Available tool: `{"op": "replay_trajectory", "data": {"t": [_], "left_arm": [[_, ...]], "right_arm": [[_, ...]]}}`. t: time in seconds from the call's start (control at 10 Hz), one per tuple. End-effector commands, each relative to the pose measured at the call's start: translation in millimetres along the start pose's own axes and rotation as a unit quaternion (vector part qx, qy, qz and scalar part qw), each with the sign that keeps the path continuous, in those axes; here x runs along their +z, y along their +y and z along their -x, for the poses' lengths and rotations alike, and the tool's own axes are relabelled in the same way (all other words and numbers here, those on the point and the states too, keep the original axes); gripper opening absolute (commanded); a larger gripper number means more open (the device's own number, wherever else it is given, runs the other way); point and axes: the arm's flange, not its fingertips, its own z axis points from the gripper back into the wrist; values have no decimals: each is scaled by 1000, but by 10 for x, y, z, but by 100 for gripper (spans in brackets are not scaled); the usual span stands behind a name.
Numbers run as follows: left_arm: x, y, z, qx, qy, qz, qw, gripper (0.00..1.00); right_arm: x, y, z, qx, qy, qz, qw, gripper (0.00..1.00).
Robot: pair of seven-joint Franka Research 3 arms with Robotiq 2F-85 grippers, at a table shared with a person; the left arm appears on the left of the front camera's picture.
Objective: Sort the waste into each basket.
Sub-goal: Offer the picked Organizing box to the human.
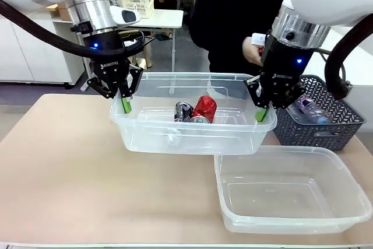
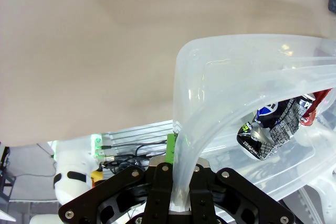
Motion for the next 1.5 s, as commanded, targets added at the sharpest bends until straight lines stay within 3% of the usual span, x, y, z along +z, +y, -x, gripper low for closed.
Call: {"op": "replay_trajectory", "data": {"t": [0.0,1.4], "left_arm": [[53,-3,37,-7,1,7,1000,4],[53,-3,37,-7,1,7,1000,4]], "right_arm": [[11,-5,-15,7,2,5,1000,4],[11,-5,-15,7,2,5,1000,4]]}}
